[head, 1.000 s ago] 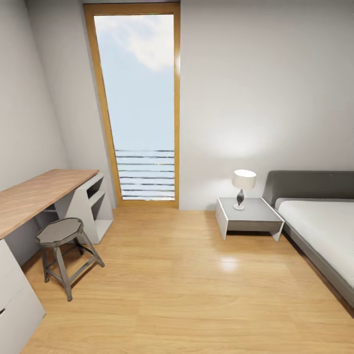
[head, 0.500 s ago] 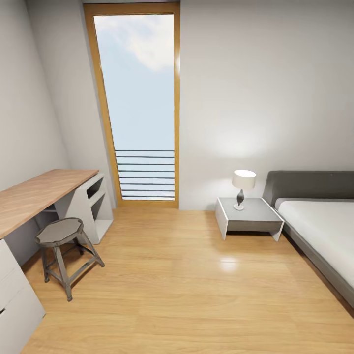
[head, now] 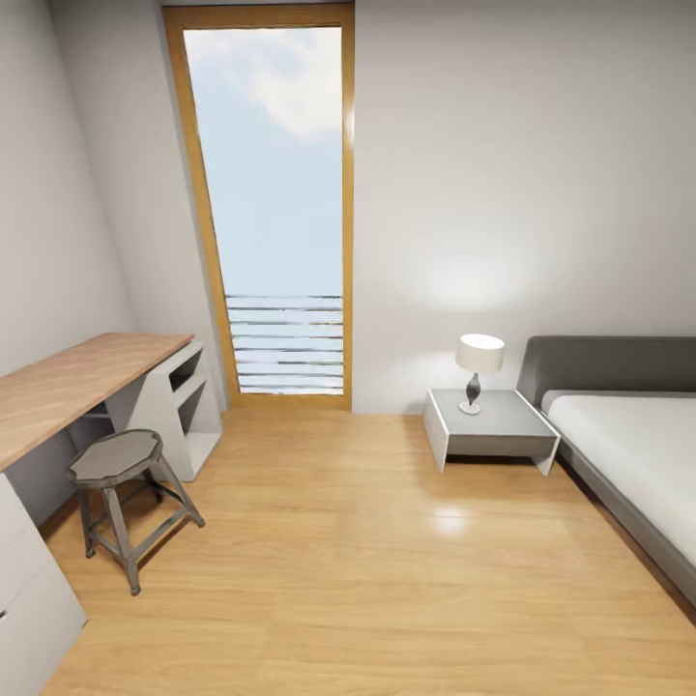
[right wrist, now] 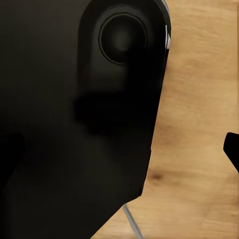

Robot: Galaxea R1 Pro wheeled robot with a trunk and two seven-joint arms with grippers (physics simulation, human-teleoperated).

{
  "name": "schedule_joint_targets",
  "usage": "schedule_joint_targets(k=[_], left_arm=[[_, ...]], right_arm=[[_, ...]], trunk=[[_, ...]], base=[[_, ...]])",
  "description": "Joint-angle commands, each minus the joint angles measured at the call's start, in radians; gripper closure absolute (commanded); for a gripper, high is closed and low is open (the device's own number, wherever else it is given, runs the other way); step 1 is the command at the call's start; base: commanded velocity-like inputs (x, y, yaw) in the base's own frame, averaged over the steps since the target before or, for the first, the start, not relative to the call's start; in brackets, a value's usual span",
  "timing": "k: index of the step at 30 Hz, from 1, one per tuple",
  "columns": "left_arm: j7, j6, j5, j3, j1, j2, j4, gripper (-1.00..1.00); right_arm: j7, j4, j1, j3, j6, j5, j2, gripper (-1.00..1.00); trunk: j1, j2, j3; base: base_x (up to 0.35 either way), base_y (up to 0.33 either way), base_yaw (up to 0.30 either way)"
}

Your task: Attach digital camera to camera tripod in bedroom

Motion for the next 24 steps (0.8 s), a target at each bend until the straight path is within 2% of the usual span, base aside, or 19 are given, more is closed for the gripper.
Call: schedule_joint_targets(k=[1, 24], left_arm=[[0.001, -0.001, 0.006, 0.0, 0.0, 0.0, -0.001, -1.0], [0.001, -0.001, 0.006, 0.001, 0.0, 0.0, -0.001, -1.0]], right_arm=[[-0.001, 0.0, 0.0, 0.0, 0.0, 0.01, 0.0, -1.0], [-0.001, 0.0, 0.0, 0.0, 0.0, 0.01, 0.0, -1.0]], trunk=[[0.0, 0.0, -0.001], [0.0, 0.0, -0.001]], base=[[0.118, 0.0, 0.0], [0.02, 0.0, 0.0]])
